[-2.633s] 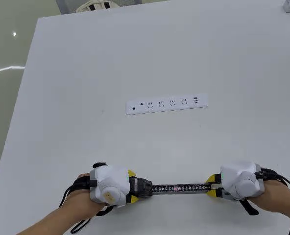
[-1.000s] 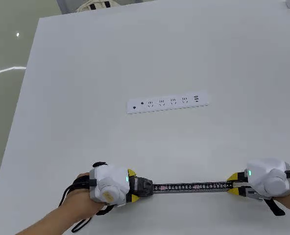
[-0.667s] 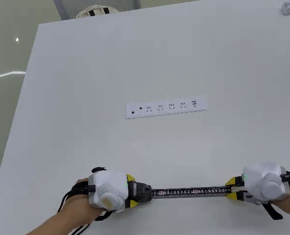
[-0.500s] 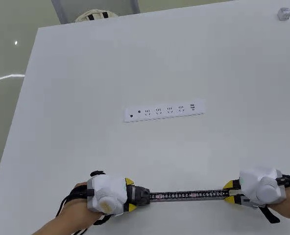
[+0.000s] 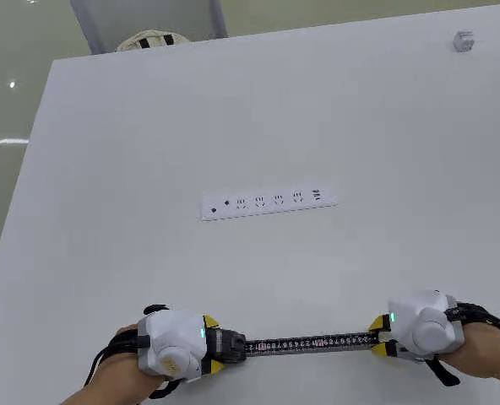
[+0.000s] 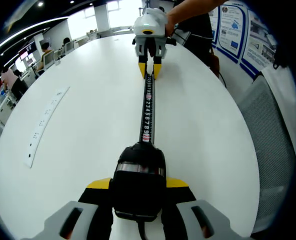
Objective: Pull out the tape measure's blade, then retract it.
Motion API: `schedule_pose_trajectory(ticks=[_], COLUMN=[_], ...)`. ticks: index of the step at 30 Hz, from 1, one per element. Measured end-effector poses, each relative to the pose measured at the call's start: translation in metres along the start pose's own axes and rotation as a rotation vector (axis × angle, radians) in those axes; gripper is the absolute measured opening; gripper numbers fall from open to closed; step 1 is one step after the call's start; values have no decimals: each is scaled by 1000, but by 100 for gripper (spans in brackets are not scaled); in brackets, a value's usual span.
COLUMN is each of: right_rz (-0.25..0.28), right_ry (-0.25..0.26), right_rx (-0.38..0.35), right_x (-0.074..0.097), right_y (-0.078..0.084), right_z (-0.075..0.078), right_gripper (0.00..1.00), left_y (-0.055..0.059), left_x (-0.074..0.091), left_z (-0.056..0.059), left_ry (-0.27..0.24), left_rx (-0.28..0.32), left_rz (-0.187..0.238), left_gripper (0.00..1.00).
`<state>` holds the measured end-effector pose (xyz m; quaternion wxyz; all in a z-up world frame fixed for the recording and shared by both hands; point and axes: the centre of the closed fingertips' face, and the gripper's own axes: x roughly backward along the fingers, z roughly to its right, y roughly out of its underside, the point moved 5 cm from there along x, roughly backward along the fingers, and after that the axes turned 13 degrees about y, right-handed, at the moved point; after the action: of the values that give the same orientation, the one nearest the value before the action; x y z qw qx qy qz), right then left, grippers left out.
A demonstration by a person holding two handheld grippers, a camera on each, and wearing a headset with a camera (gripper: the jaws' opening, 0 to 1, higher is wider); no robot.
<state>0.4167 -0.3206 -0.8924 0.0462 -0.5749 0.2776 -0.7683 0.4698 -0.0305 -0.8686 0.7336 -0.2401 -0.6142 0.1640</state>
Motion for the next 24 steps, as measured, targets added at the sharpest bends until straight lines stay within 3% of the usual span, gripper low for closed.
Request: schedule_pose_trajectory(ticks=[24], right_rz=[-61], right_ry=[27], right_rx=[-59], right_x=[-1], right_y=[-1], right_z=[0], right_gripper=[16], left_y=[2], left_x=[1], left_z=[-2], left_ry=[-29], left_rx=[61], left_rz=[42], left_gripper=[40])
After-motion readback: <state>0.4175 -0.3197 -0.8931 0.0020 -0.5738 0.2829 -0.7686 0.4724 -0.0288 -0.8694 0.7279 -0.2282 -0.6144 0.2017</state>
